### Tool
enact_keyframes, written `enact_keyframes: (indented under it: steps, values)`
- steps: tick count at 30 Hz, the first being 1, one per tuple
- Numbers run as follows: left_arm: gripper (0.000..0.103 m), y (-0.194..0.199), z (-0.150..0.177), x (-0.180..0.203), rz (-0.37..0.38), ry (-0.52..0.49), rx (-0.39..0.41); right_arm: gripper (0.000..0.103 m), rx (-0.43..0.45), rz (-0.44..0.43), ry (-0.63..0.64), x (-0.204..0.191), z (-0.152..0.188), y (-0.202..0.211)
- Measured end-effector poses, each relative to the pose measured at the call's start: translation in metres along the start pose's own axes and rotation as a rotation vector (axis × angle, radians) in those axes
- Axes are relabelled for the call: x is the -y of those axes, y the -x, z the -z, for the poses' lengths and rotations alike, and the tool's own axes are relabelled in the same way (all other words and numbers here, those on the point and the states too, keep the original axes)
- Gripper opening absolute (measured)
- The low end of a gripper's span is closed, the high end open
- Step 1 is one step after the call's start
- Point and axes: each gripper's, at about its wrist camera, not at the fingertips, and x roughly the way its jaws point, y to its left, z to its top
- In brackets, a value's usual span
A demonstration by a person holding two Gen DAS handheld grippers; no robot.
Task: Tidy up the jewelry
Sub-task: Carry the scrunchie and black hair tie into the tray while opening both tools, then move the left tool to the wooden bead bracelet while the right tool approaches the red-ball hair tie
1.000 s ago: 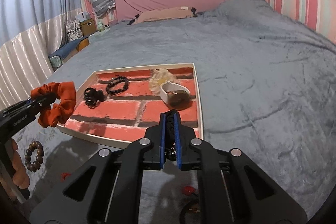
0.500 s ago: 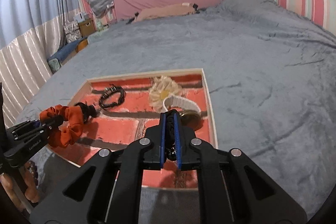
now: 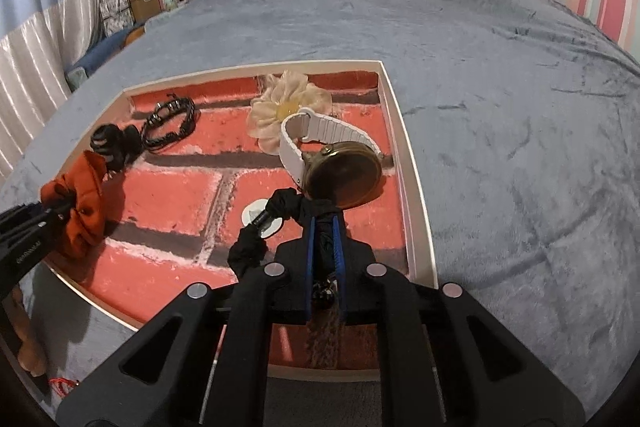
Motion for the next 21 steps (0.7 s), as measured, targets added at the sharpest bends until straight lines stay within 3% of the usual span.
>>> enact_keyframes:
  steps: [2,4,10,13,15,19,21]
  values:
    - [0.029,0.002,0.000,0.000,-0.006,-0.002,0.001,0.018,-0.007,0.004,0.011,-0.002,0.000,0.001]
    - [0.035,0.006,0.001,-0.001,-0.006,0.003,0.007,0.032,-0.006,0.008,0.016,-0.003,0.001,0.002]
    - [0.057,0.032,-0.001,-0.003,-0.014,0.006,0.048,0.056,0.029,-0.029,-0.013,0.003,-0.005,0.023]
    - [0.059,0.049,-0.002,-0.006,-0.002,0.008,0.063,0.076,0.052,-0.032,-0.022,0.007,-0.009,0.040]
    - [0.069,0.061,-0.002,-0.008,-0.010,0.009,0.079,0.086,0.076,-0.030,-0.028,0.008,-0.009,0.055]
    - [0.077,0.091,0.002,-0.015,-0.023,0.015,0.120,0.098,0.116,-0.027,-0.008,0.011,-0.004,0.088]
    - [0.083,0.104,0.005,-0.020,-0.030,0.022,0.139,0.099,0.142,-0.015,0.003,0.013,0.002,0.105]
